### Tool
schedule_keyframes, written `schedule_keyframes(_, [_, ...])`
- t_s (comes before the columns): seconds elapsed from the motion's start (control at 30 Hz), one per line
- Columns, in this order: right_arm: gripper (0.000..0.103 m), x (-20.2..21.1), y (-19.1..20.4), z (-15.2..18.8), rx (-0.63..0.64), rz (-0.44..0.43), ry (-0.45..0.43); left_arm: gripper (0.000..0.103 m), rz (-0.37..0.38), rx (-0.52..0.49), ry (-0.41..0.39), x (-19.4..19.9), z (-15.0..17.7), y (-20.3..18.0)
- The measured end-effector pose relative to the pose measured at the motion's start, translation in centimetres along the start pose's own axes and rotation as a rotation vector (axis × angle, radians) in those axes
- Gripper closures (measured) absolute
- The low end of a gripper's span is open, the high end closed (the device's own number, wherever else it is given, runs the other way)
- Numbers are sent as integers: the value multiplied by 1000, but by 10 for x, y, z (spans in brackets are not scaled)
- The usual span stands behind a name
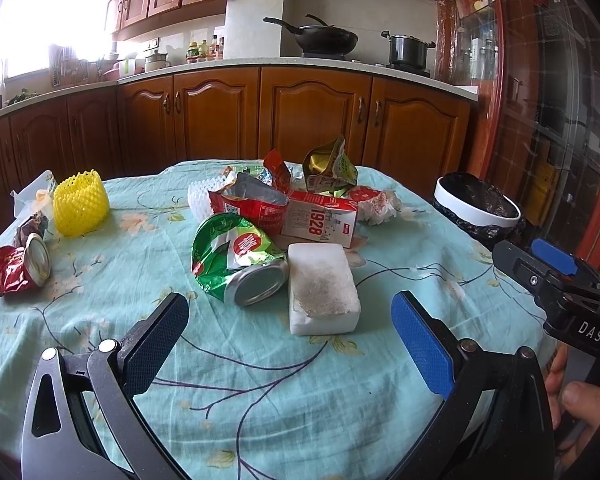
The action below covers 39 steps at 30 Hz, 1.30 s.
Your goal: Collect trash
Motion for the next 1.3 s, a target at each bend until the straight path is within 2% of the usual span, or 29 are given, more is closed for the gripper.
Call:
schedule_keyframes(0.37, [0, -9, 6, -1, -14, -45, 31, 0, -22, 32, 44, -11, -3, 15])
schedule_keyframes(0.53, [0, -21, 1, -5, -26, -68, 68, 0, 10, 15, 93, -22, -5, 9])
schedule_keyframes(0.63, [1, -32, -4, -11, -64, -102, 52, 0, 19, -1, 130, -32, -6, 2])
schedule_keyframes(0.77, [9, -53, -7, -22, -54, -127, 81, 0, 17, -17, 185, -50, -8, -4])
schedule_keyframes(1.0, [30, -107, -11, -39, -61, -191, 196, 1, 5, -53, 242, -73, -11, -12])
schedule_keyframes(1.1, [35, -130, -11, -44, -71, -209, 228, 6, 5, -72, 273, -82, -8, -16])
schedule_keyframes(1.27, [45, -163, -17, -43, -103, -219, 310, 26, 18, -77, 342, -98, -6, -17])
schedule_keyframes(1.3, [46, -169, -18, -42, -103, -218, 328, 34, 18, -77, 351, -101, -5, -17])
Point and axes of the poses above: each gripper's, at about its wrist camera, not at the fingertips, and x roughly against the way its jaws point, y to its left, z to its underside, the point moved 4 cm from there along -x, roughly the way its jaws point, and after that the axes turned 7 degrees about x, right-handed, at the moved point
